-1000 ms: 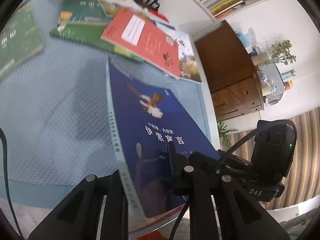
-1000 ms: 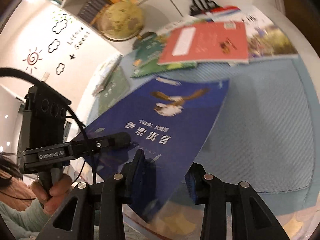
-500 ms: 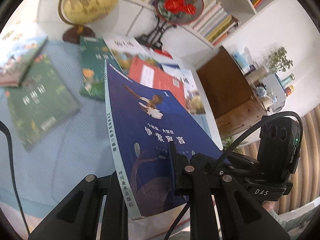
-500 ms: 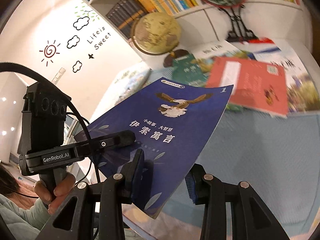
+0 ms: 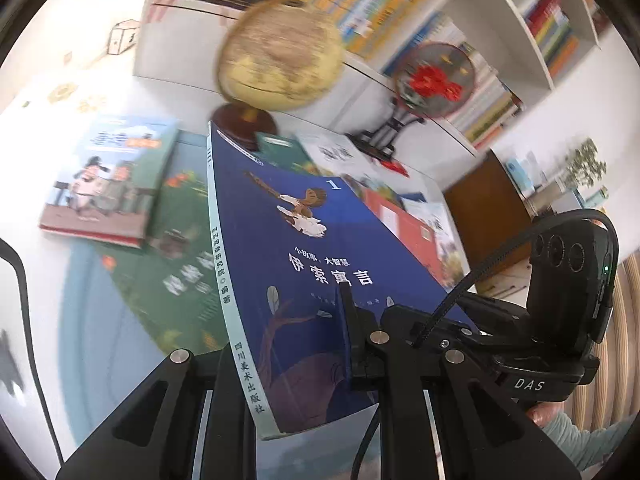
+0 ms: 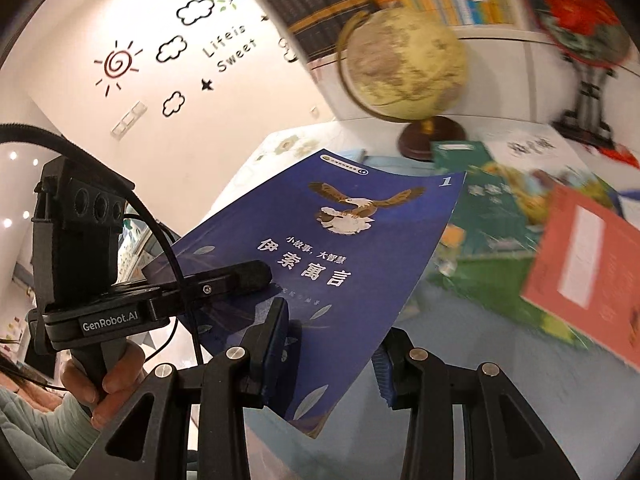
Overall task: Organize books
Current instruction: 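Carry the dark-blue book with the left gripper toward the globe onto the tabletop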
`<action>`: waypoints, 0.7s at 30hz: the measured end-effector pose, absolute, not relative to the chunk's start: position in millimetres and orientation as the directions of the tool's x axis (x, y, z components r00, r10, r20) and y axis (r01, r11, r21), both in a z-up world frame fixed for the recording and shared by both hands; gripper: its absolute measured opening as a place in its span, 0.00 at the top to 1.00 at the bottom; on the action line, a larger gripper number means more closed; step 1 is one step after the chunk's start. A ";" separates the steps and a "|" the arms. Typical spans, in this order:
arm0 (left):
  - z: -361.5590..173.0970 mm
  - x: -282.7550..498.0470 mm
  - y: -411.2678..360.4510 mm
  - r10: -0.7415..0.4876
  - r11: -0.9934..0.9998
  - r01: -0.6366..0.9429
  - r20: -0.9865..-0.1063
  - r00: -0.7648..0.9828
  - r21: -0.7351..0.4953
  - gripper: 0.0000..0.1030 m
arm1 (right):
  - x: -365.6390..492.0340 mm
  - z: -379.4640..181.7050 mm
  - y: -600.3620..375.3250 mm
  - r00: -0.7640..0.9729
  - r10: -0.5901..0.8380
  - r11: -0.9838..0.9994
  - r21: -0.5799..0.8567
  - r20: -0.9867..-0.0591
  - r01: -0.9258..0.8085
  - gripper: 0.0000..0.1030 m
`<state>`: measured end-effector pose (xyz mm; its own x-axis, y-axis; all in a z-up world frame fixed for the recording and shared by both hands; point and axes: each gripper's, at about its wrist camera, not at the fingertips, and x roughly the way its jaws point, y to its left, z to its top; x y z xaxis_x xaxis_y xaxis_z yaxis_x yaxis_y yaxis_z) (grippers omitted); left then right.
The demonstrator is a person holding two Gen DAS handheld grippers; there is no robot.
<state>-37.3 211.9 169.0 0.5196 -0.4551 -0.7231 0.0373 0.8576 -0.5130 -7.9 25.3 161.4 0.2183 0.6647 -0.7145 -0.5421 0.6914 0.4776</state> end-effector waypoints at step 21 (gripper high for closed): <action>62.0 86.8 395.2 -0.529 0.766 -0.099 -0.710 0.465 -0.635 0.80 | 125.4 78.5 211.5 0.111 0.629 0.706 0.507 -0.769 -0.494 0.62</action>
<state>86.8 395.2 62.0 0.4650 -0.5285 -0.7102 -0.0988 0.7662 -0.6349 125.4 211.5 78.5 0.1111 0.6294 -0.7691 -0.4941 0.7064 0.5068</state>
